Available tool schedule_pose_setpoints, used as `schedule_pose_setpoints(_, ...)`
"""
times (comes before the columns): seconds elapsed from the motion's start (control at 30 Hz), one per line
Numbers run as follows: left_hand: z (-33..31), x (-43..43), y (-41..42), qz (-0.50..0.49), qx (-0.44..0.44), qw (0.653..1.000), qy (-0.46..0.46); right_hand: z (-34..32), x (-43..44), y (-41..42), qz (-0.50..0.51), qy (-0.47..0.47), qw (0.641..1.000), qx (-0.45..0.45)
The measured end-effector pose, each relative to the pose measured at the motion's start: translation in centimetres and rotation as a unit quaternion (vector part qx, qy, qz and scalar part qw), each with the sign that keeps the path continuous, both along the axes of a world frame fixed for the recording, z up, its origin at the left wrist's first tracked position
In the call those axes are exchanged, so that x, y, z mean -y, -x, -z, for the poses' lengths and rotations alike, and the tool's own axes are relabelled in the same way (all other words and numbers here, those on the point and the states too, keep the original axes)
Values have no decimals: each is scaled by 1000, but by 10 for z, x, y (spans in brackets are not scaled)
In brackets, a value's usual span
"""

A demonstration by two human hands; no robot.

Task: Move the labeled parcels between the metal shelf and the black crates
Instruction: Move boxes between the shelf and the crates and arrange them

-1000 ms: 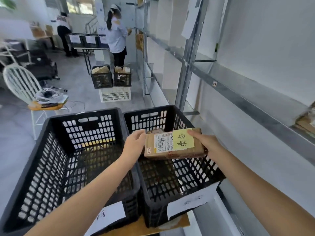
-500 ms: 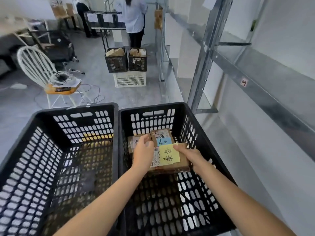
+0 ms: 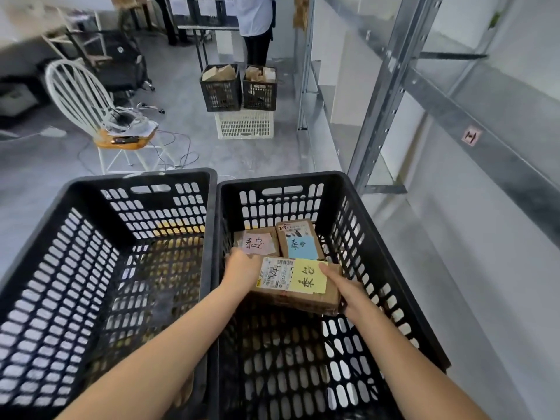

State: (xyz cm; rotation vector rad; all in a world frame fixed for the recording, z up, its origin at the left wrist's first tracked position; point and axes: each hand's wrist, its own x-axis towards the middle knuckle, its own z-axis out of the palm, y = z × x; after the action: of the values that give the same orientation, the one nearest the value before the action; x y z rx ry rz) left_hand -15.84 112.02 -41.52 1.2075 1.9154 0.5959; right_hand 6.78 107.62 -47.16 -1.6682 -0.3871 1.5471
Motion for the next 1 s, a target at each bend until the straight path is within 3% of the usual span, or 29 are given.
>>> schedule_pose_setpoints(0.3,1,0,16,20,6,1000,-4,13,18,26,16,12,999,-35)
schedule_pose_setpoints(0.57,4,1,18,47,19,999,-4,11,-8,2,-15,-9,999,46)
schedule_pose_setpoints(0.83,13,5,13,50,5,999,3,47,-11,28,21,23,999,7)
schedule_pose_setpoints(0.9,14,5,13,51,3,999,-9,52,-13,34,20,33,999,30)
schedule_pose_setpoints(1.0,11,7,13,65,8,997,-40,47,-21,40,-24,31,987,156)
